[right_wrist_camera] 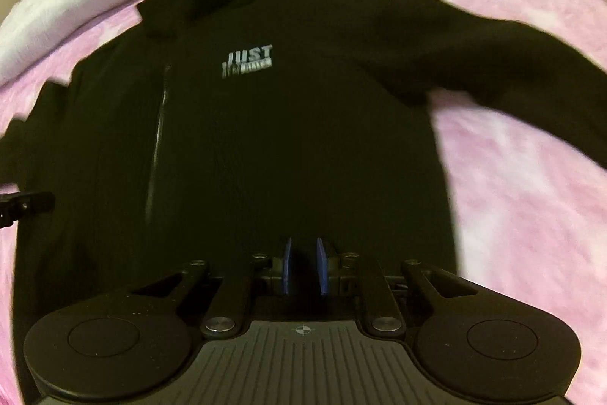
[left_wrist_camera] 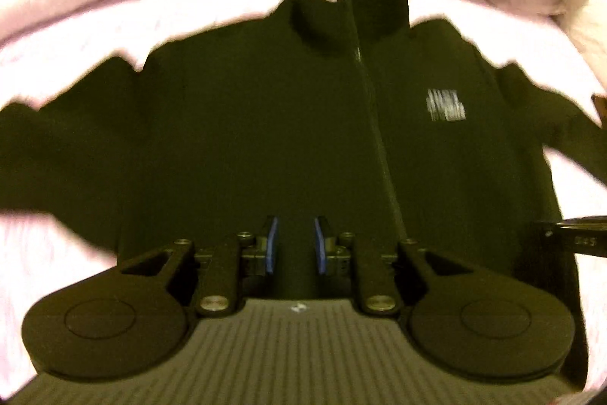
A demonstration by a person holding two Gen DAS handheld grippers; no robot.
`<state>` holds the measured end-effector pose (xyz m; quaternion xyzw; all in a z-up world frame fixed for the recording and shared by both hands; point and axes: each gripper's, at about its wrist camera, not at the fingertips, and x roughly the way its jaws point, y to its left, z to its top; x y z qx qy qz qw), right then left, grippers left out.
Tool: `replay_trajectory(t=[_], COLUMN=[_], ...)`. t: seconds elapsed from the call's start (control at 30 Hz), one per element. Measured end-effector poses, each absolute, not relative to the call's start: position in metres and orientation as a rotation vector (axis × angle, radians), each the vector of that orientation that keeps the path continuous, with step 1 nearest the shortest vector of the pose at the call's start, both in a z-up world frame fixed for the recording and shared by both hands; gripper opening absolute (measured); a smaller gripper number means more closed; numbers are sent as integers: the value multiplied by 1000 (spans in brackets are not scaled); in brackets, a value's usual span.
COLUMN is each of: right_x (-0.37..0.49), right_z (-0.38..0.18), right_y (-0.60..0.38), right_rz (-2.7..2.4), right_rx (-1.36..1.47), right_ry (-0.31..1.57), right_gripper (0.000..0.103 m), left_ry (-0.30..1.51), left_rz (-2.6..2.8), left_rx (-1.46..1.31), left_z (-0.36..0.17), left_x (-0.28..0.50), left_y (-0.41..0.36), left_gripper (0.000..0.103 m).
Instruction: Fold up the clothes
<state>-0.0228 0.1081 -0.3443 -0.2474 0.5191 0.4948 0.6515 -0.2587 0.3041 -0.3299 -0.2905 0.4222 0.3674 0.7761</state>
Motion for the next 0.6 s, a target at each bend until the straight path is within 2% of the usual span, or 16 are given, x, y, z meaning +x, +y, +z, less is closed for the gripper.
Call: replay_trajectory(t=[0.07, 0.13, 0.23, 0.47, 0.53, 0.57, 0.6], right_x=[-11, -4, 4, 33, 50, 59, 67], right_z=[-344, -342, -347, -366, -364, -364, -365], right_y=[141, 163, 192, 230, 244, 250, 256], right_rz=[1120, 1129, 1159, 1273, 1285, 1283, 1276], right_rx=[-481, -453, -458, -535, -542, -533, -519], right_ry=[1191, 1176, 1144, 985, 948, 921, 888], right_gripper=[15, 15, 15, 17, 43, 64, 72], left_ry=[888, 862, 830, 898, 905, 902, 902], left_rz=[778, 761, 742, 747, 763, 774, 782], left_rx=[-611, -593, -543, -338, -306, -303, -315], left_z=[-329, -327, -330, -351, -358, -361, -364], left_x=[-246, -234, -222, -211, -213, -215, -219], left_y=[336, 367, 406, 453, 463, 468, 474], left_gripper=[18, 24, 24, 29, 30, 30, 31])
